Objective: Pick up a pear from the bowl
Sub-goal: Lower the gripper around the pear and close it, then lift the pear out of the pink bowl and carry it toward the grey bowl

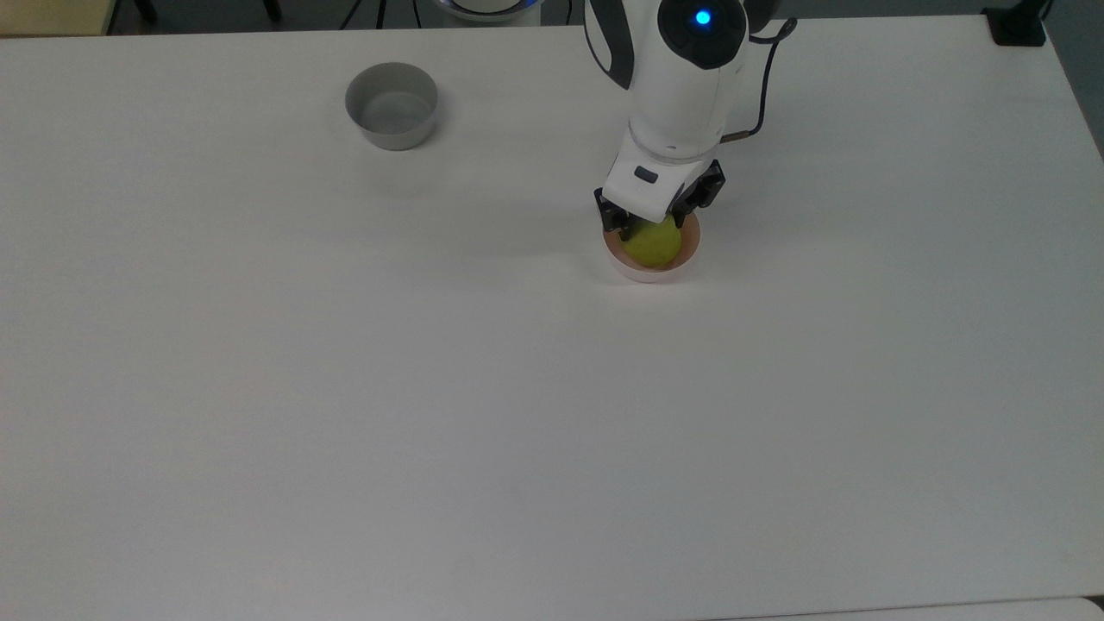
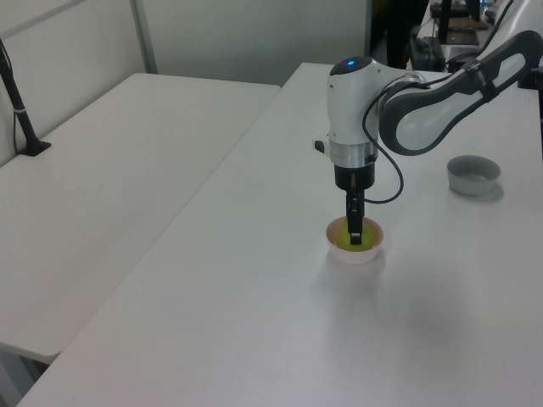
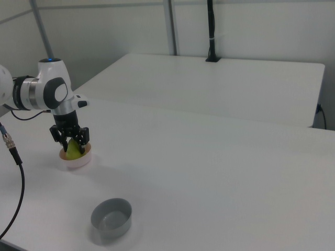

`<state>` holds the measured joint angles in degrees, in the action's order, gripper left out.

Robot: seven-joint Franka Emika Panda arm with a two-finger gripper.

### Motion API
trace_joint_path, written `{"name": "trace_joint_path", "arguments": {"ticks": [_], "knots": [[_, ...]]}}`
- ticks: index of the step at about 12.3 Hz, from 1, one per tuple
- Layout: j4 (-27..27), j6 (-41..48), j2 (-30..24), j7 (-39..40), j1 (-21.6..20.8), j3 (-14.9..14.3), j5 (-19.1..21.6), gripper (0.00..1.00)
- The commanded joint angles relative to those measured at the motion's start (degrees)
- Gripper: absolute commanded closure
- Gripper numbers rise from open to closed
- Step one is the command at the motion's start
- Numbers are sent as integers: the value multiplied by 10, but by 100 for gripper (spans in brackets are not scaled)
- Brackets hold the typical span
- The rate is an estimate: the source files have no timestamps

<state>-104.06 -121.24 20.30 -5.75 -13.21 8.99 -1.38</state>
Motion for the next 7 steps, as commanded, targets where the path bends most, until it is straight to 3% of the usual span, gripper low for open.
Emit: {"name": "trace_joint_path", "arguments": {"ticks": [1, 4, 7], "knots": [[-11, -2, -27, -8, 6, 1, -7, 100], [-7, 42, -70, -6, 18, 2, -3, 100], [31, 123, -117, -6, 48, 1, -2, 100]]}}
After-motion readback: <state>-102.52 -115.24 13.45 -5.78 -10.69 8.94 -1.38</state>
